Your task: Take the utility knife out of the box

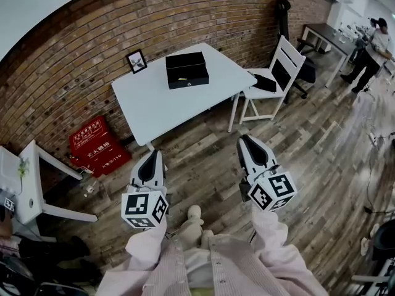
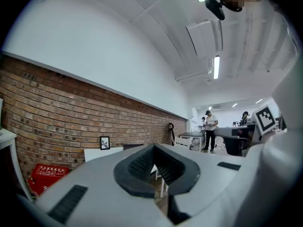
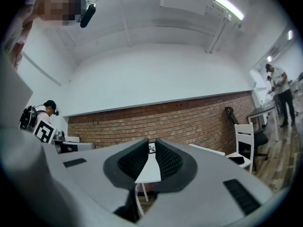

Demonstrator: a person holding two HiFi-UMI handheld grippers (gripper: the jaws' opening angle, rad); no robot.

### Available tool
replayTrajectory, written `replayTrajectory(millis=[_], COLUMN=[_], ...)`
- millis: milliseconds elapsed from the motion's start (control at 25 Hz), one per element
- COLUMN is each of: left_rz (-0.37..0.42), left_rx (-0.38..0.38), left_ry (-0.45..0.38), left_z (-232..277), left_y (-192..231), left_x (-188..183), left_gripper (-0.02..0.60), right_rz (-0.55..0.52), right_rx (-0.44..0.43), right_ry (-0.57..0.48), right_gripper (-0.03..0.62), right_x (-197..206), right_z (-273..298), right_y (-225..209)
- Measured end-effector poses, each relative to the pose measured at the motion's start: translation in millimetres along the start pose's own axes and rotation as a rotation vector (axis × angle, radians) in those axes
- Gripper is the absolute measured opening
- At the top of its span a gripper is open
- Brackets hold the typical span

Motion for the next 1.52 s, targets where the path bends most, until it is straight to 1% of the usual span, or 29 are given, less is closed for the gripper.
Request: replayTrajectory(millis=[160,400,480,600,760,1040,1520], left_rz=[-0.003,-0.008,-0.013,-0.020,-0.030,-0.051,-0.078], left_rx=[0.004,0.002,-0.003,-0.006,-0.010,0.009,0.035], left_ry=[0.007,0.020,0.023,0.029,0.033,0.060,0.086], left_z=[8,25,35,53,84,146,230], left_y=[3,11,17,28,47,76,129], left_x=[4,13,17,23,28,37,54], left_gripper=[-0.008,-0.008,-0.008,-0.008,-0.008,-0.008,-0.008], right_rz=[0.010,0.020,0.017,0.015,0.018,0.006,-0.009], right_rx=[0.009,0.017,0.017,0.018,0.023,0.063,0.062], right_ry=[0.013,0.028,0.029,0.036,0.045,0.061,0.078], right_gripper=[0.074,0.104,0.127,0.138,0.144,0.144,0.143], right_x=[6,20,25,33,44,59,88], right_z=[6,21,31,50,82,137,223], right_y=[-6,-17,-22,-31,-44,-75,-102])
Point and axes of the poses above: the fingertips, and each gripper's own axes: z forward along the fingers, y to its left, x out of its underside, the point moved 5 cm from there along -z, backward along the fingers, and after that the axes turned 7 degrees about -y, right-handed, at the moved point
